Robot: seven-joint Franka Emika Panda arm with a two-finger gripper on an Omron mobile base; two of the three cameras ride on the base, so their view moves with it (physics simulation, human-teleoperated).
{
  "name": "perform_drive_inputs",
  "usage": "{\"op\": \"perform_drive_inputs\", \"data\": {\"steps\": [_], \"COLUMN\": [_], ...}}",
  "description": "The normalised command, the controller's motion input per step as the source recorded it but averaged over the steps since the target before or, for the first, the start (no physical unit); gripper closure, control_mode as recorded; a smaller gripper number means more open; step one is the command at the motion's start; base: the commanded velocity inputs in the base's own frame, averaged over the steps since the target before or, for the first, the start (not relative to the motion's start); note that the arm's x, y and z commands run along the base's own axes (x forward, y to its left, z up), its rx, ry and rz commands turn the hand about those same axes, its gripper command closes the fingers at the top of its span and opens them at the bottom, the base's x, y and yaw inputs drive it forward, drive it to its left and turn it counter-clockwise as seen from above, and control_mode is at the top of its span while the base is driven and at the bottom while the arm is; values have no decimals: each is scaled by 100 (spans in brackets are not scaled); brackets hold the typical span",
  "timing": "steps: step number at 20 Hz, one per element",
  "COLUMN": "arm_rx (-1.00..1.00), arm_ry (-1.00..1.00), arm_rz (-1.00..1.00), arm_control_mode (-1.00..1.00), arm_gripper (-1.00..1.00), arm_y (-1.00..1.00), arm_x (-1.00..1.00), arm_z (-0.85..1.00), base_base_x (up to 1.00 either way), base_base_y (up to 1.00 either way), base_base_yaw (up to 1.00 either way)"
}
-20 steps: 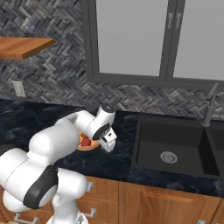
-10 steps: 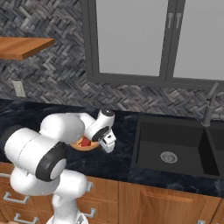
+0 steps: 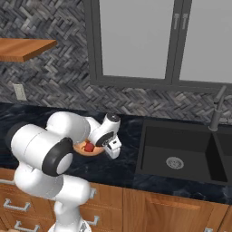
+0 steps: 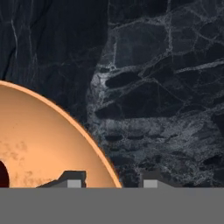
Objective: Dump the bell pepper and peach from the bowl so the bowl can be washed. Place the bowl in the sink after clearing the leftovers.
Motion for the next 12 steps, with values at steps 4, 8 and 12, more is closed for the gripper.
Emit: {"op": "perform_drive_inputs", "data": {"steps": [4,8,12], "arm_rx": [0,1,2], "arm_ry": [-7,-12,-14], "arm_rz": [0,0,0], "arm_control_mode": [-100,-100,-100], "arm_gripper": [100,100,100], "arm_y": [0,0,0], "arm_x": [-7,-19,-44], "arm_z": [21,71,98], "base_base_x": [0,0,0], "base_base_y": [0,0,0], "base_base_yaw": [0,0,0]}}
